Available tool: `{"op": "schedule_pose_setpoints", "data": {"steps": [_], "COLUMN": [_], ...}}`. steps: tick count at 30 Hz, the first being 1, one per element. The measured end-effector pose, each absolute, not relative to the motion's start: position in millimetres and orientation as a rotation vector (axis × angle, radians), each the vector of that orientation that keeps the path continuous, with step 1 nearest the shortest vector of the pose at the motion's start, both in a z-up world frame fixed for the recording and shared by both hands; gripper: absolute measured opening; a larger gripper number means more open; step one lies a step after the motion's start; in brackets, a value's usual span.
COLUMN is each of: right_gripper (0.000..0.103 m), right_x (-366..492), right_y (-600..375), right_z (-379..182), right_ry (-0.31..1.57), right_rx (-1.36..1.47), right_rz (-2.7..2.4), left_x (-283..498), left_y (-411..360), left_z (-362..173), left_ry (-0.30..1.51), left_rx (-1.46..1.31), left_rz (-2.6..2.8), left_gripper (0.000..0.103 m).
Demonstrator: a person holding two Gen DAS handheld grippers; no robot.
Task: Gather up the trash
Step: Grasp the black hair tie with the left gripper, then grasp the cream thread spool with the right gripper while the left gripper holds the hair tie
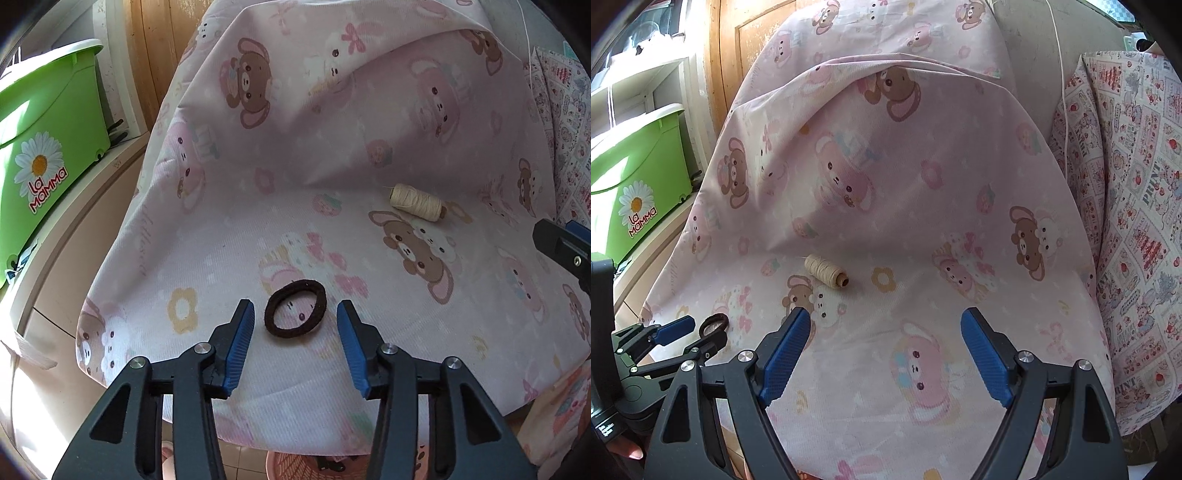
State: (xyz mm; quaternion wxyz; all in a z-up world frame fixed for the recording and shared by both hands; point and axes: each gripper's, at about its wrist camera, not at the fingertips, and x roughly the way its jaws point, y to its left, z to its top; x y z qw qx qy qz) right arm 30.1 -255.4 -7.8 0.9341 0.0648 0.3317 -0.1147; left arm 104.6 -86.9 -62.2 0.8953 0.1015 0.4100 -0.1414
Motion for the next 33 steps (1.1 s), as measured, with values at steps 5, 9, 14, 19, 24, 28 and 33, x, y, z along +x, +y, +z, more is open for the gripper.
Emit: {"op": "schedule_pose_setpoints", "data": {"steps": [5,9,14,19,24,28,33], "right_gripper": [0.085,0.085,0.085,0.085,0.085,0.085,0.085], "right_x": [28.7,27.8,26.3,25.9,28.8,53.9,103.1], "right_y": [-256.0,-256.7,-261.2,-261.0,-255.2,-249.8,-239.8], "right_z": [-6.8,-4.8,-2.1,0.3,-3.7,-3.3,-1.6], "right_ry": [0.677,0.672,0.669,0.668,0.71,0.759,0.809], "right_rx": [0.129,0.119,0.143,0.146,0.128,0.115,-0.005], "right_rz": [-0.235,-0.24,-0.241,-0.232,-0.214,-0.142,-0.05], "left_x": [103.9,103.7,102.3,91.4,91.9,94.7,96.1], "left_y": [-86.1,-81.0,-60.0,-45.7,-42.7,-40.7,-38.5], "left_z": [-64.4,-61.3,-42.5,-19.2,-18.2,-20.8,-21.6], "left_ry": [0.836,0.839,0.811,0.724,0.721,0.727,0.739], "left_rx": [0.215,0.189,0.073,0.06,0.078,0.082,0.06], "left_rz": [-0.272,-0.275,-0.271,-0.261,-0.229,-0.219,-0.219], "left_gripper": [0.024,0.004,0.004,0.004,0.004,0.004,0.004]}}
